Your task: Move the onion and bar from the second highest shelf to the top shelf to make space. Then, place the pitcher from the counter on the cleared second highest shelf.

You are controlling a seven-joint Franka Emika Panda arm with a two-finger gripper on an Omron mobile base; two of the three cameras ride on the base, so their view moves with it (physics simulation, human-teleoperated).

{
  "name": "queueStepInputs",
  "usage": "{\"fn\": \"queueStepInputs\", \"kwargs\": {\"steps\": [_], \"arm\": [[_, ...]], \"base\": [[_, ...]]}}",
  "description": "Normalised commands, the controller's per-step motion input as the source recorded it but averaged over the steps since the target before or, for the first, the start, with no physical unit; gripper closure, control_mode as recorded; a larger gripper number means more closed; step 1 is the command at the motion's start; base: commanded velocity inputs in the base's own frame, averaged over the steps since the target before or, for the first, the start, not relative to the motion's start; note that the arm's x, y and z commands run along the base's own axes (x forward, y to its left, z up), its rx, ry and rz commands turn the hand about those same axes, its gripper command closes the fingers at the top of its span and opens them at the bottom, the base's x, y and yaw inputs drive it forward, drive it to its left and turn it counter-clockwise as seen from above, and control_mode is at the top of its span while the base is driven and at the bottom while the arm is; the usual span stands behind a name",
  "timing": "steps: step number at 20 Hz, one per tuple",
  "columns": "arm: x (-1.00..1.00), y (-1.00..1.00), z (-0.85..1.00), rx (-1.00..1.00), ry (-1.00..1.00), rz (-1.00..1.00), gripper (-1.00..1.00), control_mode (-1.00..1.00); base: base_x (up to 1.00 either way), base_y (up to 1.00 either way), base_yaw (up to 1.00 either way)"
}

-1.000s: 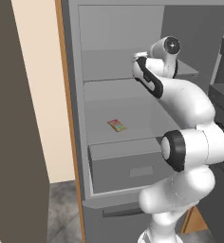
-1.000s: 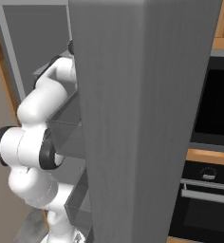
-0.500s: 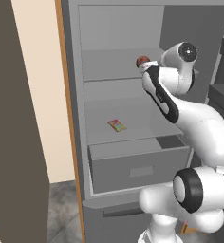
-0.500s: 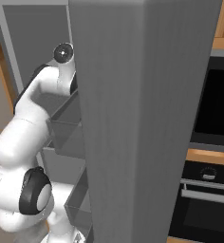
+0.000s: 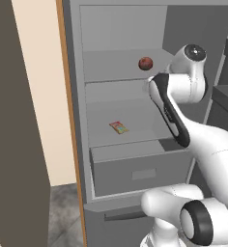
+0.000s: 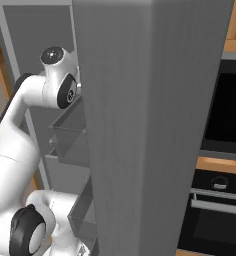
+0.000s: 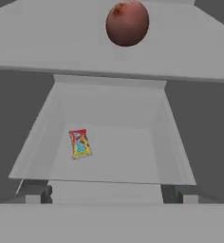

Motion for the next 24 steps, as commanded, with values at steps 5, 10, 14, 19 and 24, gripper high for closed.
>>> {"fn": "queueStepInputs", "kwargs": {"steps": [5,10,14,19,24], "arm": [[-0.22,0.27,-0.99,0.00,0.29,0.01,-1.00,-1.00],[-0.05,0.27,-1.00,0.00,0.25,0.05,-1.00,-1.00],[0.02,0.27,-0.90,0.02,0.16,0.10,-1.00,-1.00],[0.18,0.16,-0.63,0.03,0.00,0.13,-1.00,-1.00],[0.28,0.06,-0.28,0.02,-0.03,0.13,-1.00,-1.00]], "base": [[0.00,0.00,0.00],[0.00,0.00,0.00],[0.00,0.00,0.00],[0.00,0.00,0.00],[0.00,0.00,0.00]]}}
